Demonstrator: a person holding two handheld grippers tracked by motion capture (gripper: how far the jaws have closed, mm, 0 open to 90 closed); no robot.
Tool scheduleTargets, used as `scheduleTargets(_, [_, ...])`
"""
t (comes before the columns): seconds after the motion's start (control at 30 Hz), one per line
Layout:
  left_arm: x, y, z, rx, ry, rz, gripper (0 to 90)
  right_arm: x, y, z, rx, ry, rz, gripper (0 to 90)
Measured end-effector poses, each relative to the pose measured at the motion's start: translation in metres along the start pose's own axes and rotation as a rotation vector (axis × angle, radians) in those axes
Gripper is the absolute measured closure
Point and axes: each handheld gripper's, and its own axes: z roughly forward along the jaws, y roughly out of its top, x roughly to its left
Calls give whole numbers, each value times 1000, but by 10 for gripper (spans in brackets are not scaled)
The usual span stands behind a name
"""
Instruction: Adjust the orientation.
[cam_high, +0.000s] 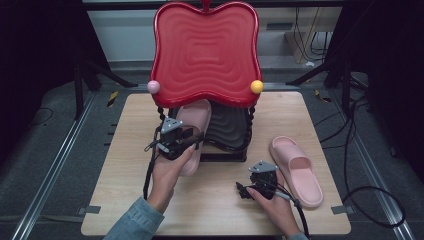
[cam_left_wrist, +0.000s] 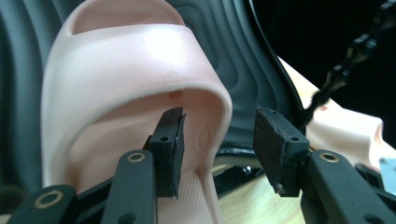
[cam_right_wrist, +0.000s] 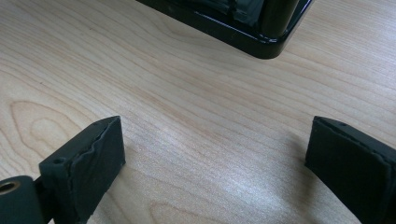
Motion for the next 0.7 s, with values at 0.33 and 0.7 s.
scheduleTargets(0.33, [2, -21, -26, 42, -46, 80, 559, 0, 0, 0, 0, -1, 0, 48])
scheduleTargets(0.7, [-7, -44, -44, 82, -100, 198, 714, 0, 0, 0, 0, 0, -1, 48])
